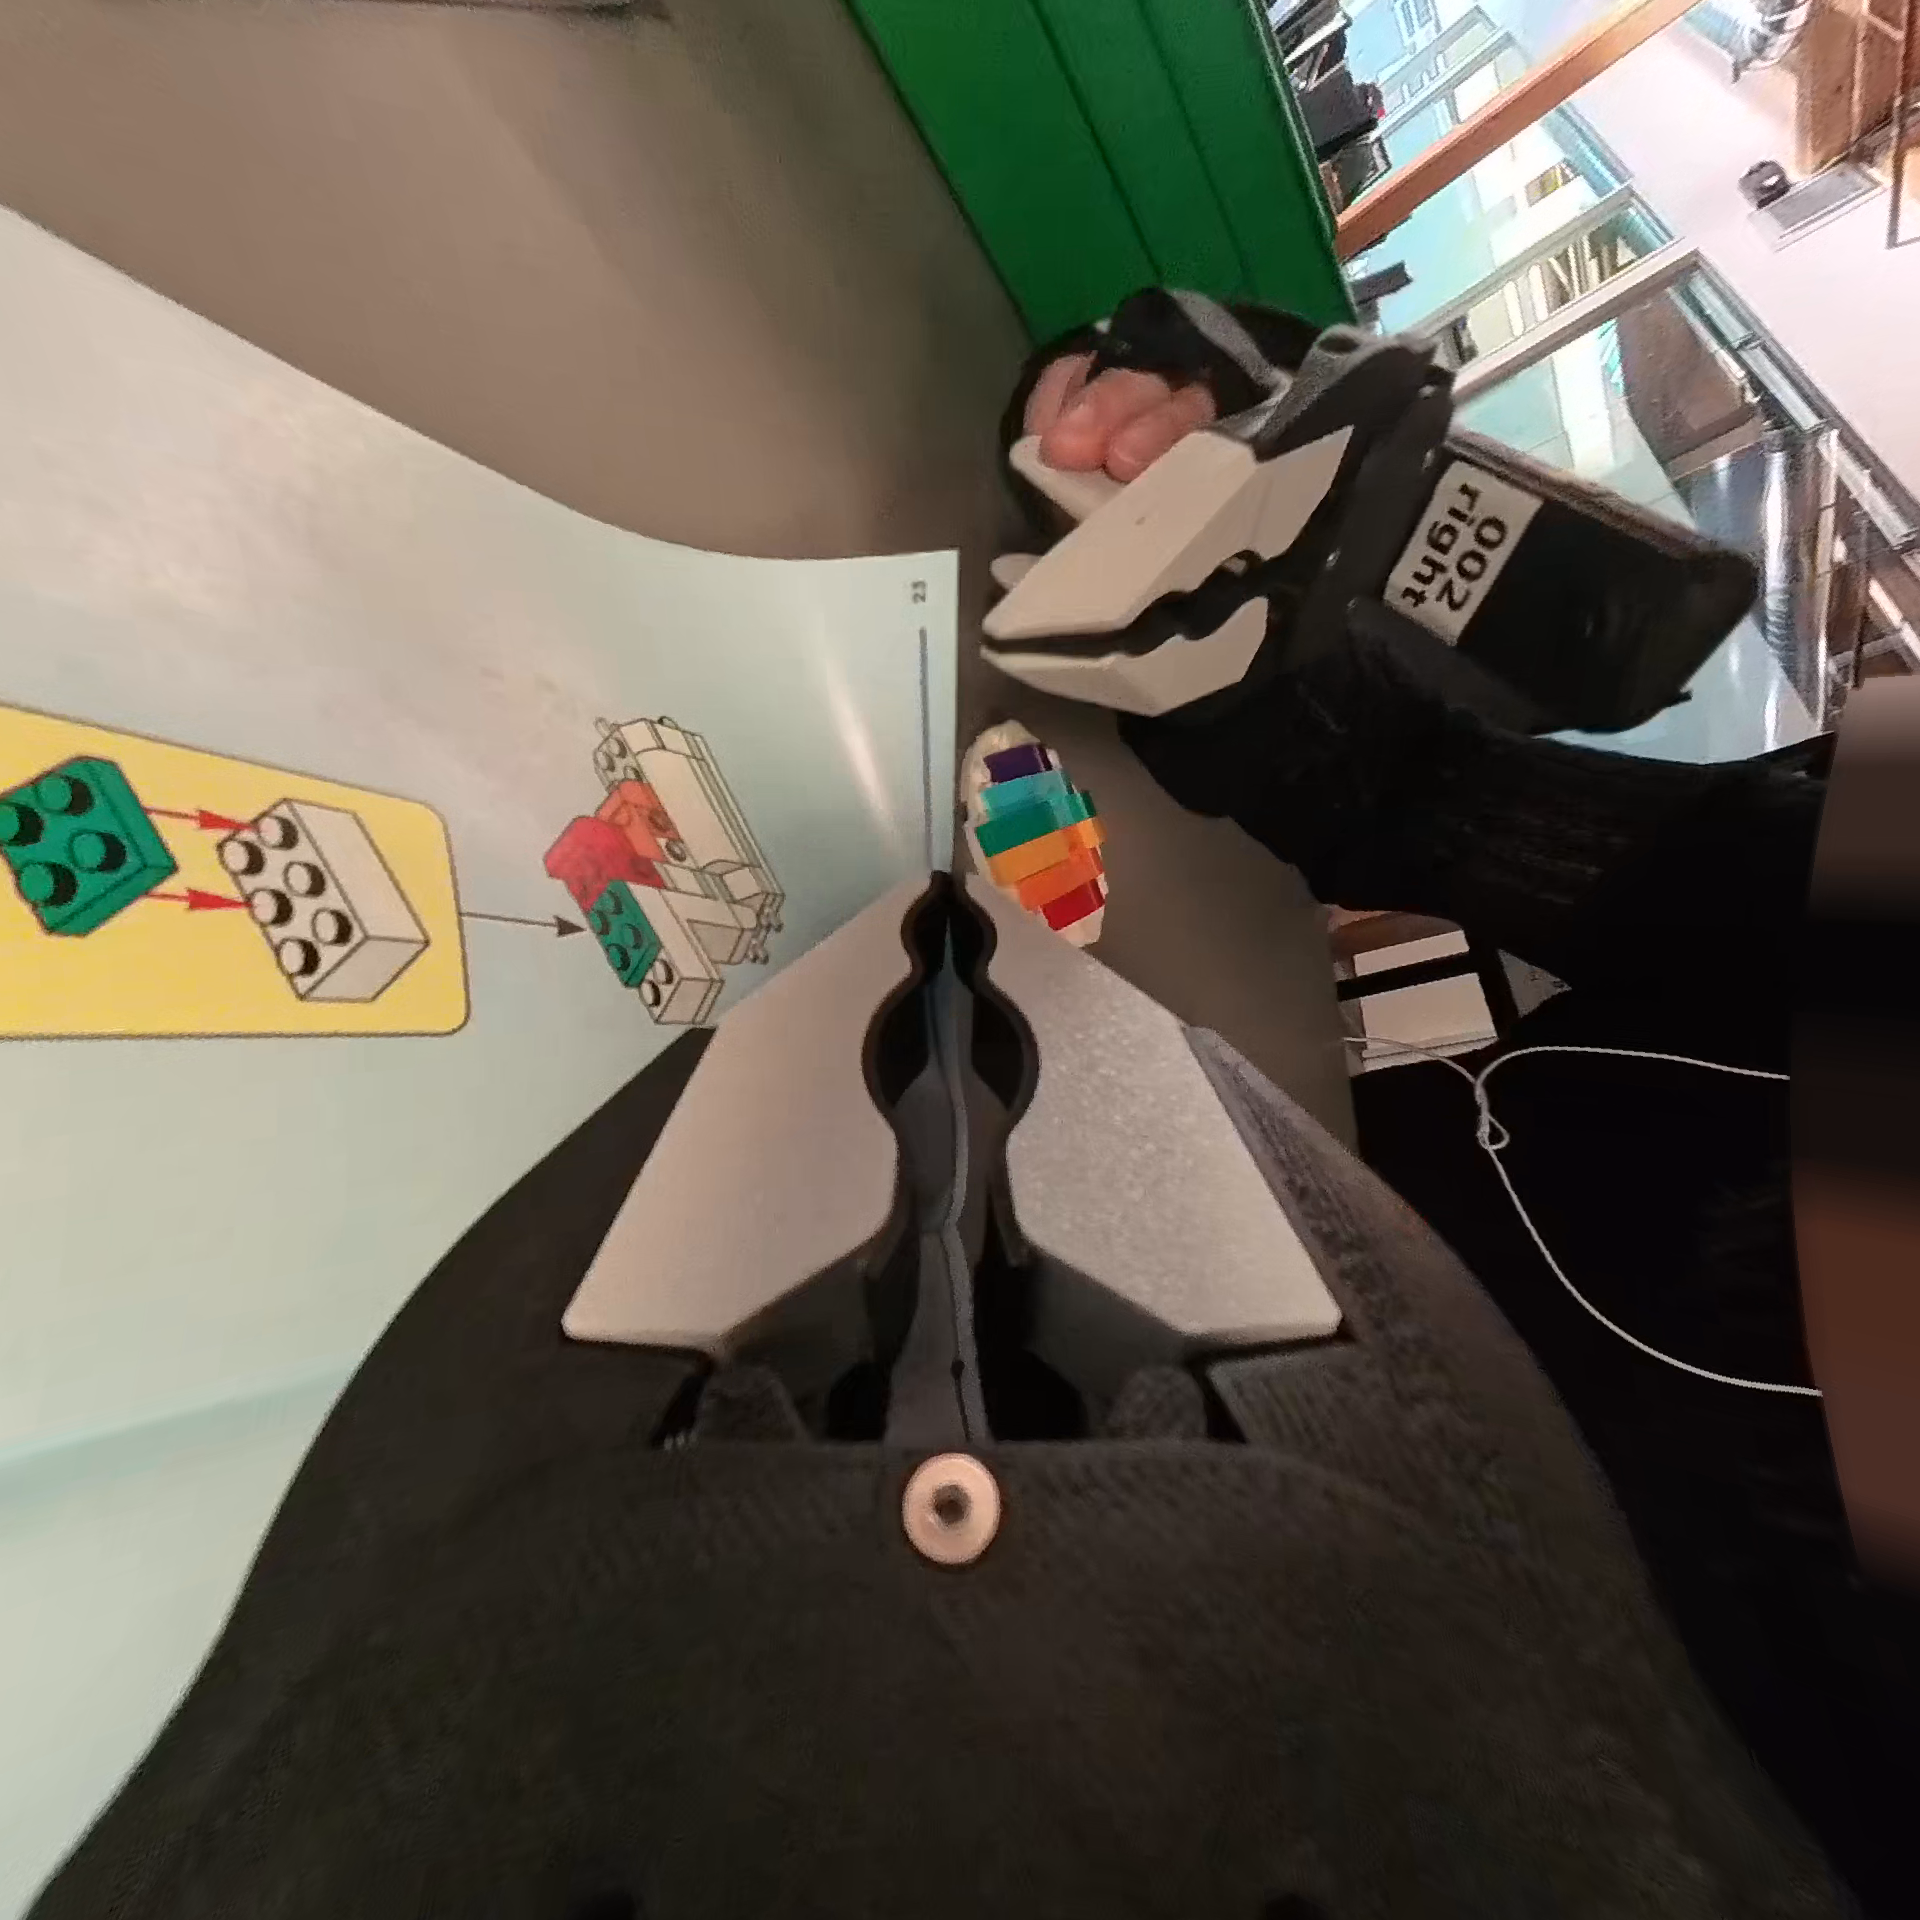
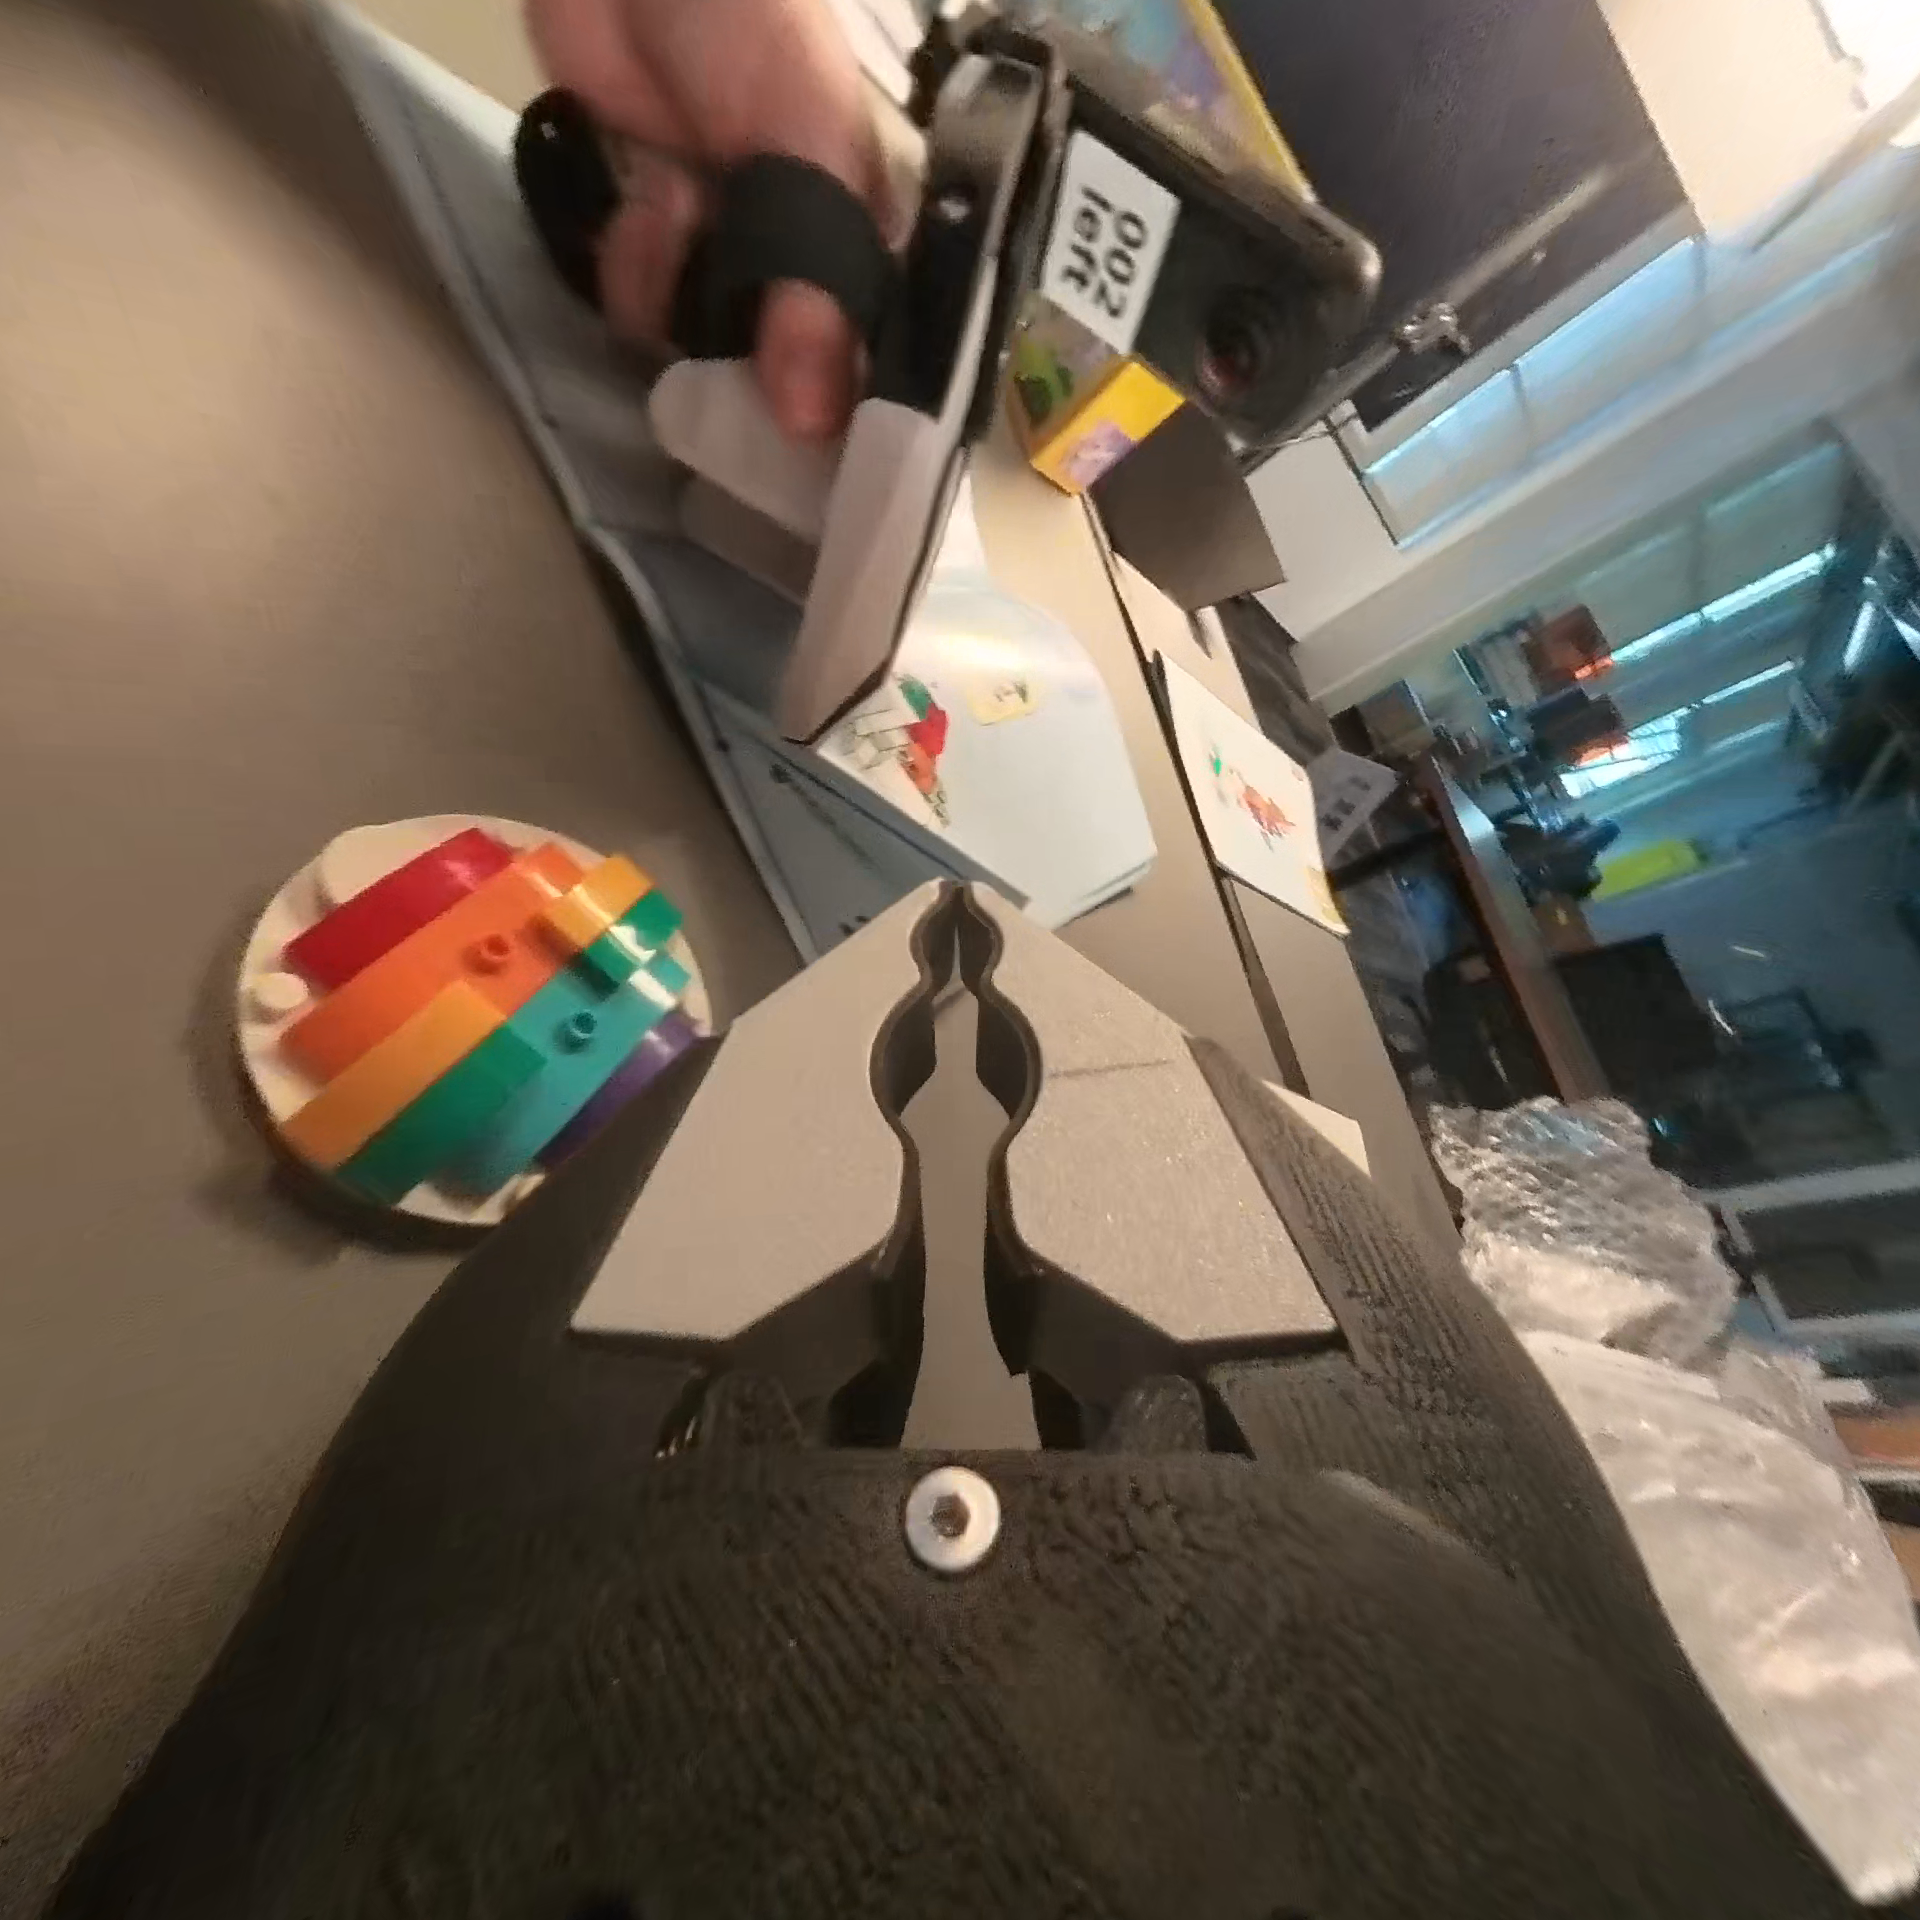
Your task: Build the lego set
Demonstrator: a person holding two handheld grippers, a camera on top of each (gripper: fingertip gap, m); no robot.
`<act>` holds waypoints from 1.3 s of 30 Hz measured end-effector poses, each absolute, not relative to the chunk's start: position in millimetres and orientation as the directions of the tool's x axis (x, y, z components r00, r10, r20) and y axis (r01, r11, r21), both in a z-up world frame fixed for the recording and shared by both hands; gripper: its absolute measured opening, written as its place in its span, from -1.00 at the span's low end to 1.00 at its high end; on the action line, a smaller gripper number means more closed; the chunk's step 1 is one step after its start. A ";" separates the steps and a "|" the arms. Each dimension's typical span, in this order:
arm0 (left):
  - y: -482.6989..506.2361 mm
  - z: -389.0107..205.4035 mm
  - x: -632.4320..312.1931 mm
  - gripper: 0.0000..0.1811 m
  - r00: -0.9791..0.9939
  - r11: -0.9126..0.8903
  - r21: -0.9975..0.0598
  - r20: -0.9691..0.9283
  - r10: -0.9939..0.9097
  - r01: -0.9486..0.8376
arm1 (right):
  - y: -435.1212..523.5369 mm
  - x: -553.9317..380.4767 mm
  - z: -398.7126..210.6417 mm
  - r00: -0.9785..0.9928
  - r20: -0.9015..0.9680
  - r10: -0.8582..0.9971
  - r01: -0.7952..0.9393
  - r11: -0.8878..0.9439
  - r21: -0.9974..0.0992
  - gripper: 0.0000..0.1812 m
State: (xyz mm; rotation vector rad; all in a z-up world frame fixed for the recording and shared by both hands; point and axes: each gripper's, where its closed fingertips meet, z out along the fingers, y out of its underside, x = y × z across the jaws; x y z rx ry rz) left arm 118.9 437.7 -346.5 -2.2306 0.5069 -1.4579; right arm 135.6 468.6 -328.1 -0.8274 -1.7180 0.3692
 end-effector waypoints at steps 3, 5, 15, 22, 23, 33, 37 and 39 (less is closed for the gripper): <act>437.3 -345.6 118.5 -1.00 0.368 -0.850 -0.523 0.779 -0.508 -0.066 | 473.6 135.7 -341.2 -0.155 0.745 0.649 0.404 0.730 -0.552 -1.00; 437.0 -344.7 118.4 -1.00 0.359 -0.852 -0.520 0.784 -0.506 -0.064 | 474.7 135.2 -350.5 -0.190 0.756 0.626 0.439 0.743 -0.505 -1.00; 437.7 -344.2 118.1 -1.00 0.348 -0.860 -0.507 0.797 -0.494 -0.057 | 473.0 132.3 -358.4 -0.219 0.765 0.605 0.455 0.757 -0.468 -1.00; 440.3 -343.7 117.8 -1.00 0.362 -0.855 -0.518 0.791 -0.494 -0.033 | 470.9 130.9 -358.4 -0.224 0.774 0.593 0.445 0.768 -0.460 -1.00; 440.3 -343.6 117.8 -1.00 0.359 -0.856 -0.517 0.793 -0.492 -0.032 | 470.8 130.9 -358.3 -0.223 0.773 0.594 0.443 0.768 -0.462 -1.00; 440.0 -343.3 118.6 -0.97 0.356 -0.858 -0.513 0.796 -0.489 -0.031 | 470.4 130.4 -358.1 -0.220 0.775 0.592 0.441 0.769 -0.463 -1.00; 440.6 -344.1 118.5 -1.00 0.364 -0.857 -0.514 0.793 -0.488 -0.031 | 471.1 130.7 -358.2 -0.218 0.776 0.591 0.444 0.768 -0.461 -1.00; 440.7 -344.3 118.5 -1.00 0.366 -0.857 -0.514 0.792 -0.488 -0.031 | 473.3 131.6 -358.4 -0.214 0.777 0.592 0.454 0.764 -0.458 -1.00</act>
